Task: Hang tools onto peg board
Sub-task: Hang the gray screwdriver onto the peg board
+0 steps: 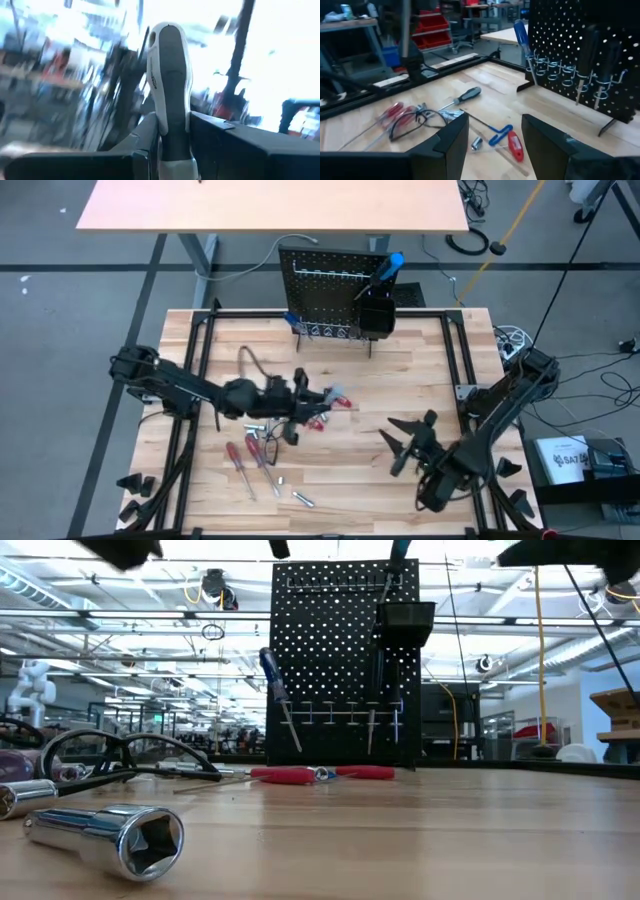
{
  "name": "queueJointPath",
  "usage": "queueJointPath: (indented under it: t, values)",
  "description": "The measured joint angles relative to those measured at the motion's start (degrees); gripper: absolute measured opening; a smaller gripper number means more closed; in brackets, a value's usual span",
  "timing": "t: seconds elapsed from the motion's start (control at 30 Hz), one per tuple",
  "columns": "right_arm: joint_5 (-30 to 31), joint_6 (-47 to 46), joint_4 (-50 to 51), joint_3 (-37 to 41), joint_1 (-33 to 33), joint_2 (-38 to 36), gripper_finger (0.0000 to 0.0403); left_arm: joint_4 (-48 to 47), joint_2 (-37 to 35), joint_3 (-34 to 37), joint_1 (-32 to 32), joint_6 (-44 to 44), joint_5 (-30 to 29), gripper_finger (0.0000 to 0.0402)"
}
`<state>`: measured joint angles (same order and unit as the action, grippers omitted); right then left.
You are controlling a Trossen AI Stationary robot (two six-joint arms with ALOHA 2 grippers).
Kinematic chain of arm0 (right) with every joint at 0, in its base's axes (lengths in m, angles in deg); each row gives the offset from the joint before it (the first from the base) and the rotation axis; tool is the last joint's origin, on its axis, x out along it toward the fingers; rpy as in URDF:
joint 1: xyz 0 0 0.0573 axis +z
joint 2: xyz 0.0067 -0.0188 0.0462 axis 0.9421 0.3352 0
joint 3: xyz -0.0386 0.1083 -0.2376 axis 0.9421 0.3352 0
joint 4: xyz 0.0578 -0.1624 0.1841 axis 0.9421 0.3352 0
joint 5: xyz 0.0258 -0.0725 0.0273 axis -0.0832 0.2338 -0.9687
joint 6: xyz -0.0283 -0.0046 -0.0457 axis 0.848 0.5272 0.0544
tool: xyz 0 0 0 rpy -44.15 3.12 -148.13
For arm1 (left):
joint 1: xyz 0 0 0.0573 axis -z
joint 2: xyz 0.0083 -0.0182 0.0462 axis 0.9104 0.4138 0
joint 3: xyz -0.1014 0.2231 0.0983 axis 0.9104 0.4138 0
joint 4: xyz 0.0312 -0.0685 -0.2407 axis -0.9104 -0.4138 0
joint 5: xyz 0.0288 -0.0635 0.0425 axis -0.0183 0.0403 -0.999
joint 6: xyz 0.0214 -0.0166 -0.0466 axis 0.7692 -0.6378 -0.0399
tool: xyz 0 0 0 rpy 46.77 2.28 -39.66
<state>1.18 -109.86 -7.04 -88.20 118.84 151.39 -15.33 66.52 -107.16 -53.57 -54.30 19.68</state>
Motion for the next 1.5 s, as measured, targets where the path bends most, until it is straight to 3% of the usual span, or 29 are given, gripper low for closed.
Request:
queueJointPath:
  t: [0.17, 0.33, 0.5, 0.67, 0.83, 1.13, 1.23, 1.4, 1.5]
  values:
    - [-3.6, 24.7, -20.9, 0.0, -6.1, 0.2, 0.0176, 17.0, 6.6, 2.7, -0.2, -1.9, 1.4, 0.0086]
    - [-23.4, 52.2, -43.5, 0.0, -12.5, 0.6, 0.0176, 20.5, 11.3, 0.7, -0.2, -3.1, 4.6, 0.0086]
    - [-32.5, 66.4, -57.5, 0.0, -16.7, 0.7, 0.0176, 21.3, 11.7, 0.4, -0.2, -2.9, 7.7, 0.0086]
    - [-37.3, 68.8, -61.4, 0.4, -21.0, 1.1, 0.0176, 21.4, 11.5, 0.4, -0.2, -2.6, 10.2, 0.0086]
    - [-48.8, 70.8, -72.5, 2.6, -24.1, 3.2, 0.0176, 21.5, 11.4, 0.4, -0.6, -2.6, 10.6, 0.0086]
    - [-49.5, 70.2, -79.5, 2.7, -26.5, 6.4, 0.0167, 21.4, 11.4, 0.4, -2.7, -2.5, 10.8, 0.0086]
    - [-45.1, 69.9, -79.3, 2.7, -26.9, 7.1, 0.0132, 21.5, 11.4, 0.4, -3.2, -2.6, 10.7, 0.0086]
    - [-42.6, 70.5, -78.2, 2.7, -26.8, 7.2, 0.0020, 21.3, 11.4, 0.4, -3.5, -1.4, 11.0, 0.0086]
    - [-42.4, 69.8, -77.3, 2.7, -26.7, 7.0, 0.0014, 21.0, 11.4, 0.5, -3.7, -1.0, 11.1, 0.0086]
